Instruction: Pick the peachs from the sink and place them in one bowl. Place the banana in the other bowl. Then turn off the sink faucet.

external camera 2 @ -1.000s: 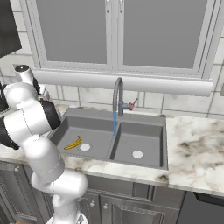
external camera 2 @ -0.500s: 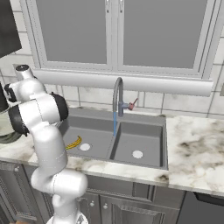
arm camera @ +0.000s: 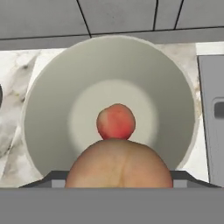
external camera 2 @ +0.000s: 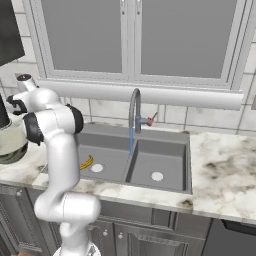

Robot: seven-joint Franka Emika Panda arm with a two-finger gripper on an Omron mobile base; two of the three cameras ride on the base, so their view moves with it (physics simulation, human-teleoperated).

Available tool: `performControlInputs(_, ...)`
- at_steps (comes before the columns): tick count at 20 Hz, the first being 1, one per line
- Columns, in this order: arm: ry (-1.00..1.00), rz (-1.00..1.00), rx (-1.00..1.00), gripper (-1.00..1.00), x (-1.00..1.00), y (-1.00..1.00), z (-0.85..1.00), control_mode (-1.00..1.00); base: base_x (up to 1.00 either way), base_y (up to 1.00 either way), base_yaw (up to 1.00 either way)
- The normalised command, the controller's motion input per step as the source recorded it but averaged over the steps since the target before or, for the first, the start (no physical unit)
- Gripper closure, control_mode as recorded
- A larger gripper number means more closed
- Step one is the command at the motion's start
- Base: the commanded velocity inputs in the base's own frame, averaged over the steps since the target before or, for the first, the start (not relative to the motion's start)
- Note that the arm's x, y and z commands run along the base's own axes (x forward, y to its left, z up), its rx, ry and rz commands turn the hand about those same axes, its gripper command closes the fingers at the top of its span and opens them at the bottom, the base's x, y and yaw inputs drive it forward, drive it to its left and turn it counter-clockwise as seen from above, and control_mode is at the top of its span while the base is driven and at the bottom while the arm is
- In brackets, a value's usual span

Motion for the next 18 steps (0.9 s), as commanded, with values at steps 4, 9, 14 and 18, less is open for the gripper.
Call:
performControlInputs(4, 0.02, -0.02, 0.0, 1.0, 0.34, 0.04, -0.24, -1.0, 0.0, 0.0, 0.0)
performControlInputs(9, 0.01, 0.0, 0.0, -1.0, 0.43, 0.0, -0.24, -1.0, 0.0, 0.0, 0.0)
performControlInputs(14, 0.02, -0.01, 0.0, -1.0, 0.34, 0.0, -0.27, -1.0, 0.0, 0.0, 0.0)
performControlInputs(18, 0.0, 0.0, 0.0, -1.0, 0.03, 0.0, -0.03, -1.0, 0.0, 0.0, 0.0)
